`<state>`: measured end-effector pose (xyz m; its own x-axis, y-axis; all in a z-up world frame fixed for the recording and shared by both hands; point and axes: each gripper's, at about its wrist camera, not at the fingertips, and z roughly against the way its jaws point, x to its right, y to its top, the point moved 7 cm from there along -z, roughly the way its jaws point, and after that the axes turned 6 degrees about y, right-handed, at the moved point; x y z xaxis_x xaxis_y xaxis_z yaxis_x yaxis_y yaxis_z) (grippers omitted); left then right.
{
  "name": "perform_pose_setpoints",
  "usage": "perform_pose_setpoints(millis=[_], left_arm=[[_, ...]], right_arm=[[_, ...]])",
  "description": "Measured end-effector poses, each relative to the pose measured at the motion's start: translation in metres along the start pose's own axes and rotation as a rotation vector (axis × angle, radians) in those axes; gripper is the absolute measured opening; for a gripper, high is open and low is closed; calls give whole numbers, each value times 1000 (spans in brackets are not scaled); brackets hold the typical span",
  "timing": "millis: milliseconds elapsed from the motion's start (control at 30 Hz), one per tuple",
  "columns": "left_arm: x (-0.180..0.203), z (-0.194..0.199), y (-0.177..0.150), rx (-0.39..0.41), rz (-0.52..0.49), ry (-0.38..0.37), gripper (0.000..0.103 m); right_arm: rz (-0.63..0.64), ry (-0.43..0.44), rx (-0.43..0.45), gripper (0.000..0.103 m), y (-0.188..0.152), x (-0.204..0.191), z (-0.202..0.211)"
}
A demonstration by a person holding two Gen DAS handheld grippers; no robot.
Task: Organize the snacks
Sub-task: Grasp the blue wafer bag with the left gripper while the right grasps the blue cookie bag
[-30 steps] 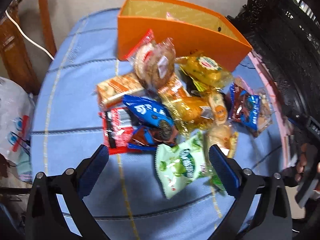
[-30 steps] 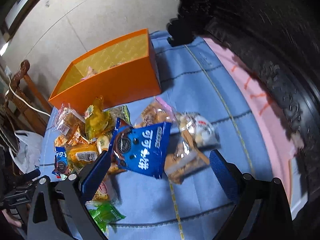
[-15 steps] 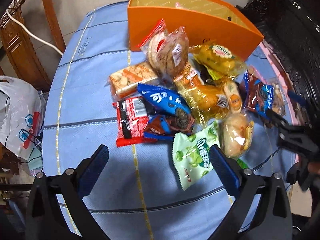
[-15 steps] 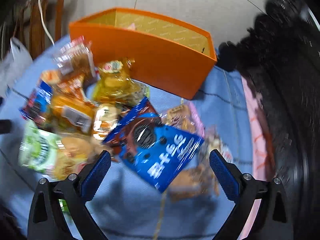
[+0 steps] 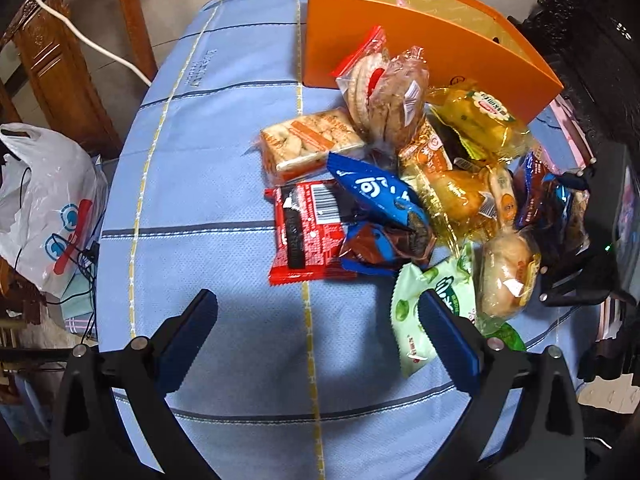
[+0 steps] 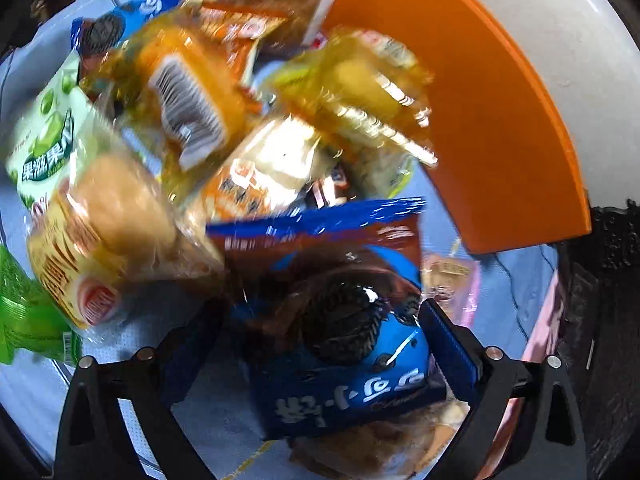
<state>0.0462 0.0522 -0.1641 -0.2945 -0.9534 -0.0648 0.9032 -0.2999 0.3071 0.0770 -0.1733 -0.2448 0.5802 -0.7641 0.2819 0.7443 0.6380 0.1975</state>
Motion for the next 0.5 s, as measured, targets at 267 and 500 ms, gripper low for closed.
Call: perform_pose_setpoints(millis=[267, 500], left_arm=[[32, -6, 20, -10, -28, -95, 98], [24, -14, 33, -72, 82, -184, 98]], right_arm=[[-494, 264, 155, 56, -22, 49, 41], [-782, 502, 251, 56, -59, 47, 60]])
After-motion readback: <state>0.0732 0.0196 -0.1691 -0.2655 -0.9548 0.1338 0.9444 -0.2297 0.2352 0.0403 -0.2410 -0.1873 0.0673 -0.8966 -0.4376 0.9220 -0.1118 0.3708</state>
